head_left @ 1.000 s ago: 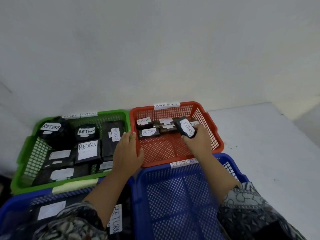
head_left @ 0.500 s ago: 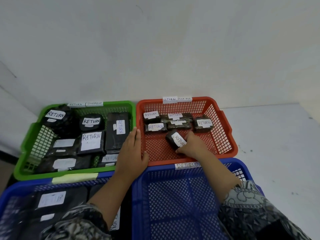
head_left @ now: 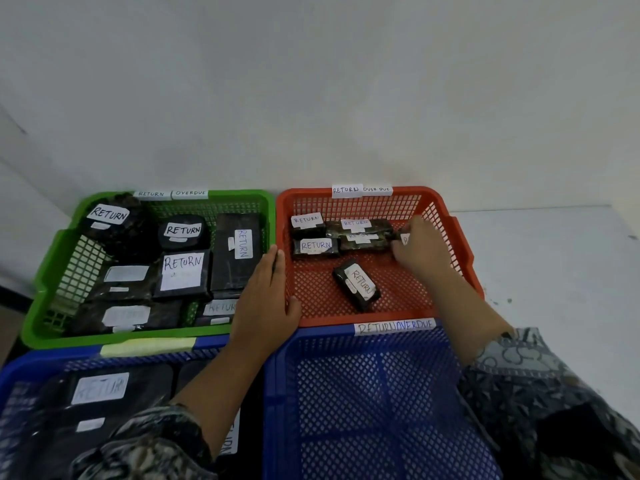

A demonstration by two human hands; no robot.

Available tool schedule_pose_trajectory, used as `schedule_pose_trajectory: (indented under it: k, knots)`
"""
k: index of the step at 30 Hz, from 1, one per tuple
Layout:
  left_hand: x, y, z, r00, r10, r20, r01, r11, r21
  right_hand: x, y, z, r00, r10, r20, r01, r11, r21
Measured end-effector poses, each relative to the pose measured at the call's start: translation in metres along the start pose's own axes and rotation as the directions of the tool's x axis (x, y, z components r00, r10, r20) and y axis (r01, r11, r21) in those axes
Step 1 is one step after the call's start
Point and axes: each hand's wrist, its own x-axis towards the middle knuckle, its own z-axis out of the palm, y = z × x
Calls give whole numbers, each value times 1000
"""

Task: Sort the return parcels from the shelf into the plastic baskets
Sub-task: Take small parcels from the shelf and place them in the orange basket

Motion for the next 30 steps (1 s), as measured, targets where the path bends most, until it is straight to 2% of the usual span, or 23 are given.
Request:
schedule_pose_trajectory:
  k: [1,3,5,11,18,22,26,30]
  knots:
    - [0,0,0,1000,1,-2,-1,1000,-2,7,6,-2,999,-49,-14,48,996,-68]
    - [0,0,0,1000,7,-5,-7,1000,-8,17,19,0,984,-147,103,166,963,-211]
    - [0,-1,0,1000,7,-7,-7,1000,-5,22,31,6,958,-189,215,245,928,-280]
    - [-1,-1,0,1000,8,-7,-8,1000,0,15,48,12,954,-262,147,294,917,-271]
    - [-1,1,-1,1000,4,-10,-4,1000,10,-3,47,7,933,-222,283,296,921,-255]
    - [-1,0,-1,1000,7,-14,-6,1000,19,-16,32,7,935,-193,298,294,892,-343]
    - [-1,-1,0,1000,3,-10,-3,1000,25,-32,-4,14,923,-280,264,351,894,-280]
    - [-1,0,-1,1000,-5,-9,5,1000,26,-45,-28,37,907,-289,307,396,834,-385]
